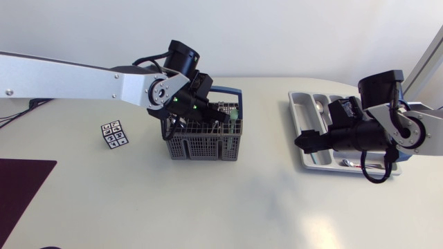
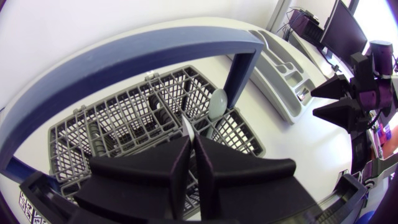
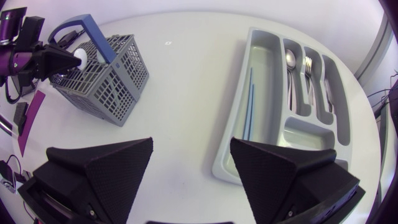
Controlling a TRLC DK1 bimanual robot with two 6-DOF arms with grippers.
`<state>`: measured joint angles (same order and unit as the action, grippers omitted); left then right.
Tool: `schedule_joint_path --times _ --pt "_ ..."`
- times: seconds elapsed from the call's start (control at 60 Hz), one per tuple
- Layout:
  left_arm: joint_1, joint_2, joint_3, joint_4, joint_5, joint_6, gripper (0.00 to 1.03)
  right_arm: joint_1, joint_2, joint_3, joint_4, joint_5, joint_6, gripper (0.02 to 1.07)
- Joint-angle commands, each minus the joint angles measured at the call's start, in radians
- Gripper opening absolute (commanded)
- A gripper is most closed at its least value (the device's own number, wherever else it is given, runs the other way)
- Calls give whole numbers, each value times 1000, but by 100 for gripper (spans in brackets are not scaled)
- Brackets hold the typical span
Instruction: Transfer all utensils from the basket to the drawer tray.
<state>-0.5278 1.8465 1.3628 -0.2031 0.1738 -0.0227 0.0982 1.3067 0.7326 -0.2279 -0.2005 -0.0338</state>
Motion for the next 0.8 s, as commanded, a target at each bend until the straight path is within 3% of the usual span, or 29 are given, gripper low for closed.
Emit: schedule_joint_path --times 0.0,0.45,0.633,0.783 --pt "11 -33 -19 21 29 -40 6 38 -15 -16 2 21 2 94" --pt "77 -179 -156 139 171 -102 6 166 -15 11 -4 87 5 94" --pt "91 -265 -291 347 227 -149 6 181 -17 10 -4 88 6 94" --pt "89 -334 -344 436 225 -148 6 187 -37 10 -7 90 5 94"
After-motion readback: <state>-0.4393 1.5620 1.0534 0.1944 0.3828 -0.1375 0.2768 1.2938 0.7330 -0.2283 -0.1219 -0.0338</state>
